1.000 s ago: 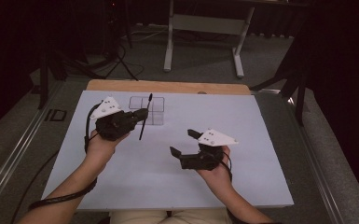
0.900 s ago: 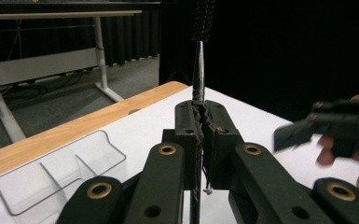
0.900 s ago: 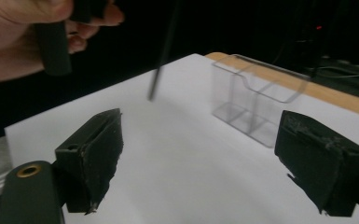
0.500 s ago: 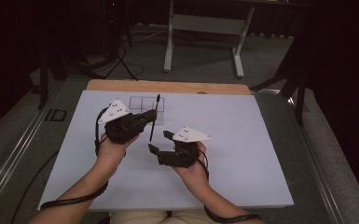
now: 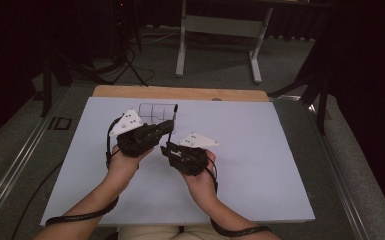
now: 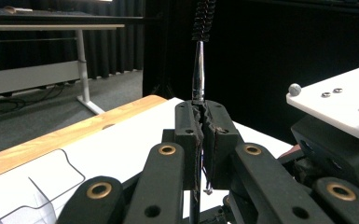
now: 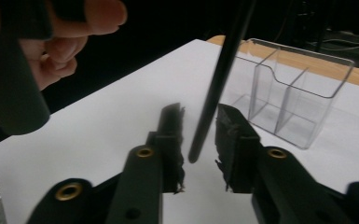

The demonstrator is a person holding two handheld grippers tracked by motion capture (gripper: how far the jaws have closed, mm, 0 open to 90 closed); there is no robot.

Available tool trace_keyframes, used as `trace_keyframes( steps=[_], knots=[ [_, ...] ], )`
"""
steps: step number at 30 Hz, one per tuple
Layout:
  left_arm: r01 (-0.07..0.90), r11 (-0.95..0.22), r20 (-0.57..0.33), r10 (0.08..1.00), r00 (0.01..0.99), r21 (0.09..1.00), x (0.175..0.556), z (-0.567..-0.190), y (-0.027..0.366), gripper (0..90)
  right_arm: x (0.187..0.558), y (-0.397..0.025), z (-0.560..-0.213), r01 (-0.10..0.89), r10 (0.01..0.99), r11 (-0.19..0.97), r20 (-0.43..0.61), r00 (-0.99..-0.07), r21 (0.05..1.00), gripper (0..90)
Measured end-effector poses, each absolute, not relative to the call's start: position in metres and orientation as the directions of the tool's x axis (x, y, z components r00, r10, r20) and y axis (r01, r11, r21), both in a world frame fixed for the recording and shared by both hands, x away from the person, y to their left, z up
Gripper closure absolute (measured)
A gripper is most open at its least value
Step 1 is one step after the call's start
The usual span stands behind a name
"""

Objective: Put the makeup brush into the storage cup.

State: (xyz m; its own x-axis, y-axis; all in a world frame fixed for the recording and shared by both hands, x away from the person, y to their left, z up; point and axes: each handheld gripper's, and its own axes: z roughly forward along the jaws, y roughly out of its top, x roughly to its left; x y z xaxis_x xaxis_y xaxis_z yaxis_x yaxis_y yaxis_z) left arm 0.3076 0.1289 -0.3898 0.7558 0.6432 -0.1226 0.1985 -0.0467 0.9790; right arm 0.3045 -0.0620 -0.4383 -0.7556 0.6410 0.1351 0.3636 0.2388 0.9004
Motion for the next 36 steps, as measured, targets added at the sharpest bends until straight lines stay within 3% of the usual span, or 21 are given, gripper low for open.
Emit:
trace_keyframes(
  steps=[2, 5, 12, 15, 36],
  knots=[
    [0.206, -0.045, -0.131, 0.637, 0.759, 0.977, 0.308, -0.390, 0.129, 86.2, 0.305, -0.063, -0.437, 0.385, 0.652, 0.244, 0.144, -0.745, 0.890, 83.8],
    [0.206, -0.049, -0.129, 0.636, 0.761, 0.977, 0.308, -0.391, 0.129, 86.3, 0.307, -0.065, -0.437, 0.408, 0.660, 0.239, 0.161, -0.734, 0.881, 85.2],
    [0.203, -0.095, -0.103, 0.614, 0.783, 0.975, 0.310, -0.392, 0.129, 85.8, 0.311, -0.067, -0.439, 0.435, 0.645, 0.260, 0.180, -0.743, 0.862, 86.0],
    [0.197, -0.129, -0.078, 0.615, 0.784, 0.972, 0.308, -0.387, 0.128, 76.5, 0.312, -0.070, -0.438, 0.429, 0.644, 0.278, 0.164, -0.747, 0.860, 86.1],
    [0.250, -0.151, -0.111, 0.604, 0.789, 0.956, 0.314, -0.386, 0.127, 73.4, 0.313, -0.075, -0.441, 0.397, 0.624, 0.369, 0.093, -0.776, 0.840, 86.1]
  ],
)
